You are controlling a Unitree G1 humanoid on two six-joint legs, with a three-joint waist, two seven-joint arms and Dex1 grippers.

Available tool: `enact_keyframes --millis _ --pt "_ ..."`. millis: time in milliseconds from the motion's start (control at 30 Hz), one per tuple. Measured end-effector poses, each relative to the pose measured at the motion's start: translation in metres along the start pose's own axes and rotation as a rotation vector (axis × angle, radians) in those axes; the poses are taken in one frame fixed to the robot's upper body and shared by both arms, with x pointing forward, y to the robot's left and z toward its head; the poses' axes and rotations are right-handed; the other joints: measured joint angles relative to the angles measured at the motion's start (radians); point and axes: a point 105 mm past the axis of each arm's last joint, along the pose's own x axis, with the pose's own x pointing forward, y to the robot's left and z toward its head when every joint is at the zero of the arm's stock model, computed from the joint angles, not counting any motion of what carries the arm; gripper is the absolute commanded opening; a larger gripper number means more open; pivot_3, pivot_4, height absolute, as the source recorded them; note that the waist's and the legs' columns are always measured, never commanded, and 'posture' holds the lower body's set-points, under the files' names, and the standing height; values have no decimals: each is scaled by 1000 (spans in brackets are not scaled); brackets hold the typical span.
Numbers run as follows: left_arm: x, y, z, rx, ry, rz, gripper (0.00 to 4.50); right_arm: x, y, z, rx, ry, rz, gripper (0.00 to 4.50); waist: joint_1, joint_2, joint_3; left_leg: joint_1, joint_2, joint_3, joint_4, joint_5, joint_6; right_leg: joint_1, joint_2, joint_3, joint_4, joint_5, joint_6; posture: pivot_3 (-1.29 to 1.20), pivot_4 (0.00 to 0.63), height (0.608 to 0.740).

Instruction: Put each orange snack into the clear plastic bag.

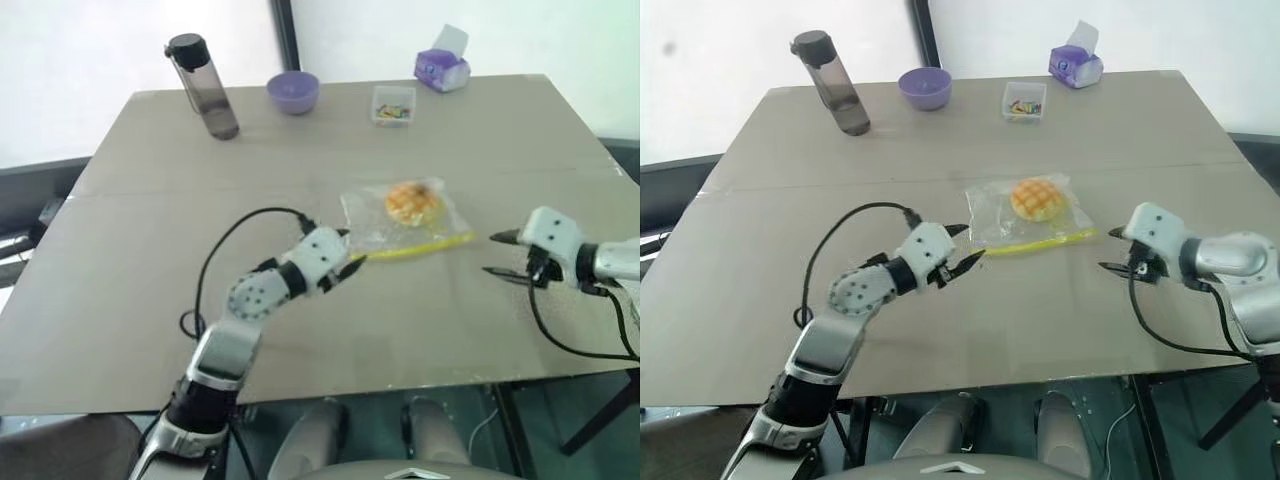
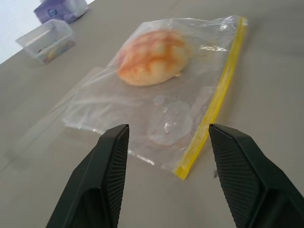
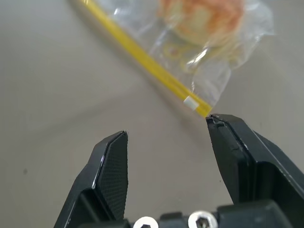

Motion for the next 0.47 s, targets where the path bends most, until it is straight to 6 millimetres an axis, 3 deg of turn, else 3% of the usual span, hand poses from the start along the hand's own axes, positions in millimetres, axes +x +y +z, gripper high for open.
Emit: enact_keyframes --millis 133,333,467 --pt "-45 28 -19 -200 64 121 2814 -29 5 -21 176 -23 -24 2954 3 0 0 0 0 1 0 0 0 0 0 0 -1 0 0 0 150 740" --pt "-91 0 -34 -393 122 24 2814 -59 -7 -40 292 -63 -93 2954 3 0 0 2 0 1 -1 -2 3 2 0 1 -1 0 0 0 150 740" --pt "-103 -8 -35 -420 136 -13 2814 -68 -9 -43 326 -102 -97 2954 7 1 0 2 1 1 0 -3 4 2 0 0 -1 0 0 0 150 740"
